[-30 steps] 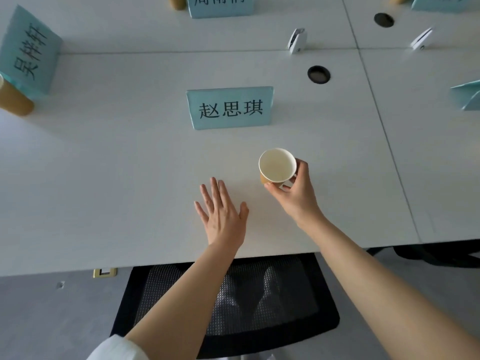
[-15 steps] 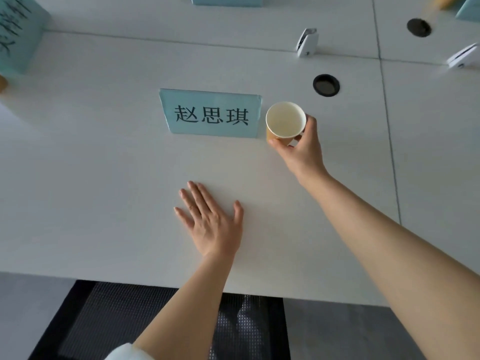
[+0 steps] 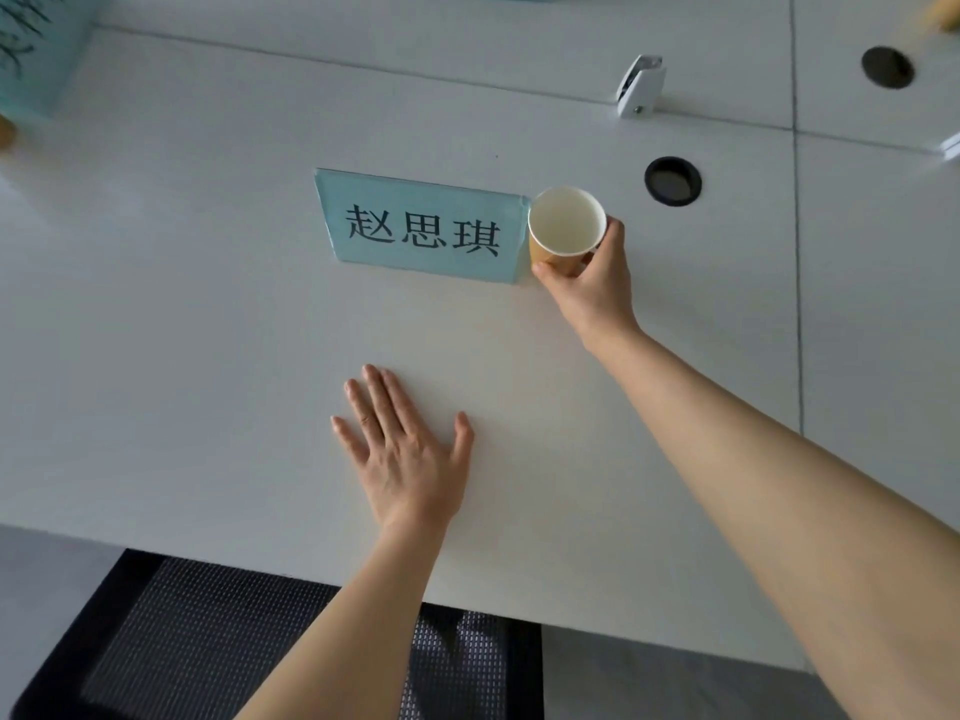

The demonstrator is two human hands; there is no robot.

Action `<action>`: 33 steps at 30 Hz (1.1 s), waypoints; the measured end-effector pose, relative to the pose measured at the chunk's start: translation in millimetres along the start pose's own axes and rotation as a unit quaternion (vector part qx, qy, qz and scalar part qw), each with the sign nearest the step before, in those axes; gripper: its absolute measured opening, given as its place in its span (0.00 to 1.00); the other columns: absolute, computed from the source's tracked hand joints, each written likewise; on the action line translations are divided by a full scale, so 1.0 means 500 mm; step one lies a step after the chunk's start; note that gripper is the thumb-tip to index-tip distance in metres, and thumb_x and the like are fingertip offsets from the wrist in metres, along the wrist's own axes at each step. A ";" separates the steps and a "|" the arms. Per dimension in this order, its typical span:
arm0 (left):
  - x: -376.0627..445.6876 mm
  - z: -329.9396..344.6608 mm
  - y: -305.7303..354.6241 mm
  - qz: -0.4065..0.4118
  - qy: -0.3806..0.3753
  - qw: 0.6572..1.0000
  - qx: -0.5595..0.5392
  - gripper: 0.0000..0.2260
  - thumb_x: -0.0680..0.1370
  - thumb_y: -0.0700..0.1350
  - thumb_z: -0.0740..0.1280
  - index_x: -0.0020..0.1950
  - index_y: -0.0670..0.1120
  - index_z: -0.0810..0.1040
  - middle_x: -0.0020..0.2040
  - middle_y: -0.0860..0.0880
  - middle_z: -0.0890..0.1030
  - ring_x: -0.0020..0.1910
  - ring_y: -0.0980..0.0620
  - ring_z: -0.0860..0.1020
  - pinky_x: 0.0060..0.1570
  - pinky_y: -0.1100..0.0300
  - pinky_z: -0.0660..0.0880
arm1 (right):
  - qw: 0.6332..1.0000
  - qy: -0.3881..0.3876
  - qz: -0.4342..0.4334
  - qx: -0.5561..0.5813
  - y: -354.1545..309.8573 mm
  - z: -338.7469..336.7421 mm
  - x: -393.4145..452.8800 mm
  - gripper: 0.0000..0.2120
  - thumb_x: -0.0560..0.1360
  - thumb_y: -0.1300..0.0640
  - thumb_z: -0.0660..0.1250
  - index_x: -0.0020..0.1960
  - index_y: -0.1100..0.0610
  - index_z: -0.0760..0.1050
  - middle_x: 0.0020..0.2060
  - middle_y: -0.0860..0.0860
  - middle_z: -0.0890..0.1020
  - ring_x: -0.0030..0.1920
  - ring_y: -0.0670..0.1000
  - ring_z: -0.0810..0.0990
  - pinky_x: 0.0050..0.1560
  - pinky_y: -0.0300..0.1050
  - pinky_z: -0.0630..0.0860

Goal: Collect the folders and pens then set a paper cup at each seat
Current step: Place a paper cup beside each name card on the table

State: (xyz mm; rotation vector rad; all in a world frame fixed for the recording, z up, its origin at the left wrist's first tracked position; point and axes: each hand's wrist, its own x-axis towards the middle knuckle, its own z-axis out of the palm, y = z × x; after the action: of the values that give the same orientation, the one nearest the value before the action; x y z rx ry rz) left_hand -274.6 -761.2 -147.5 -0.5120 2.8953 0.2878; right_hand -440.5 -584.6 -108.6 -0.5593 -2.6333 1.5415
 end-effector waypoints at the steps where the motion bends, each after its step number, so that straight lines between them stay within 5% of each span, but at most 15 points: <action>1: 0.000 0.000 0.000 -0.001 0.000 1.000 0.002 0.42 0.76 0.66 0.48 0.79 0.39 0.41 0.81 0.43 0.42 0.79 0.44 0.39 0.76 0.41 0.40 | 1.000 -0.002 0.005 -0.004 0.000 0.001 0.003 0.35 0.64 0.53 0.76 0.66 0.57 0.65 0.60 0.53 0.76 0.59 0.54 0.76 0.60 0.50 0.74; 5: 0.002 0.001 0.002 -0.004 -0.008 1.000 0.011 0.42 0.76 0.66 0.46 0.79 0.39 0.41 0.81 0.43 0.42 0.79 0.44 0.39 0.76 0.41 0.39 | 0.999 -0.011 0.018 -0.024 0.007 -0.003 0.001 0.34 0.65 0.58 0.75 0.66 0.59 0.65 0.61 0.54 0.75 0.58 0.53 0.76 0.56 0.43 0.73; 9: 0.001 -0.005 0.001 -0.002 -0.021 1.000 0.017 0.42 0.76 0.67 0.44 0.79 0.39 0.39 0.80 0.43 0.40 0.79 0.44 0.37 0.76 0.41 0.38 | 0.996 -0.021 -0.006 -0.086 0.033 -0.025 -0.042 0.31 0.70 0.62 0.71 0.69 0.63 0.63 0.64 0.57 0.71 0.62 0.56 0.74 0.61 0.47 0.72; 13: 0.005 -0.019 0.004 -0.006 -0.063 0.998 0.024 0.42 0.77 0.67 0.43 0.78 0.39 0.35 0.79 0.42 0.35 0.78 0.43 0.33 0.75 0.39 0.37 | 0.990 -0.063 0.012 -0.123 0.060 -0.059 -0.121 0.29 0.73 0.62 0.70 0.70 0.63 0.62 0.69 0.57 0.69 0.69 0.53 0.70 0.59 0.35 0.63; 17: 0.013 -0.044 -0.018 0.036 -0.116 0.993 0.005 0.42 0.79 0.66 0.49 0.78 0.41 0.33 0.79 0.44 0.32 0.77 0.44 0.31 0.74 0.43 0.33 | 0.985 -0.083 0.011 -0.151 0.087 -0.092 -0.231 0.28 0.73 0.63 0.70 0.70 0.65 0.64 0.68 0.59 0.71 0.70 0.56 0.70 0.65 0.42 0.63; 21: 0.001 -0.103 -0.088 0.097 -0.100 0.989 -0.040 0.33 0.80 0.55 0.59 0.80 0.44 0.51 0.81 0.46 0.50 0.80 0.47 0.47 0.76 0.49 0.51 | 0.982 -0.088 0.017 -0.169 0.094 -0.135 -0.370 0.21 0.76 0.63 0.66 0.68 0.63 0.70 0.66 0.57 0.75 0.67 0.56 0.73 0.65 0.42 0.63; 24: -0.029 -0.159 -0.117 0.053 -0.094 0.989 -0.104 0.25 0.79 0.47 0.61 0.75 0.43 0.63 0.72 0.43 0.70 0.73 0.44 0.64 0.64 0.48 0.68 | 0.983 -0.081 0.062 -0.154 0.099 -0.159 -0.472 0.17 0.78 0.62 0.64 0.66 0.63 0.71 0.64 0.57 0.77 0.66 0.56 0.74 0.63 0.40 0.65; 33: -0.288 -0.184 -0.139 0.160 -0.095 0.970 -0.159 0.18 0.78 0.42 0.61 0.69 0.46 0.70 0.61 0.49 0.77 0.64 0.49 0.70 0.45 0.56 0.70 | 0.974 -0.078 0.201 -0.073 0.153 -0.248 -0.793 0.17 0.79 0.56 0.62 0.66 0.58 0.71 0.62 0.53 0.77 0.62 0.53 0.76 0.59 0.43 0.70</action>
State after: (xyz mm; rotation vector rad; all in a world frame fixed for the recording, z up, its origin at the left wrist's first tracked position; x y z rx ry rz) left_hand -130.7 -799.6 -38.5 -0.0478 2.7434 0.8090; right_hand -22.0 -576.4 -53.3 -1.0817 -2.9054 1.5433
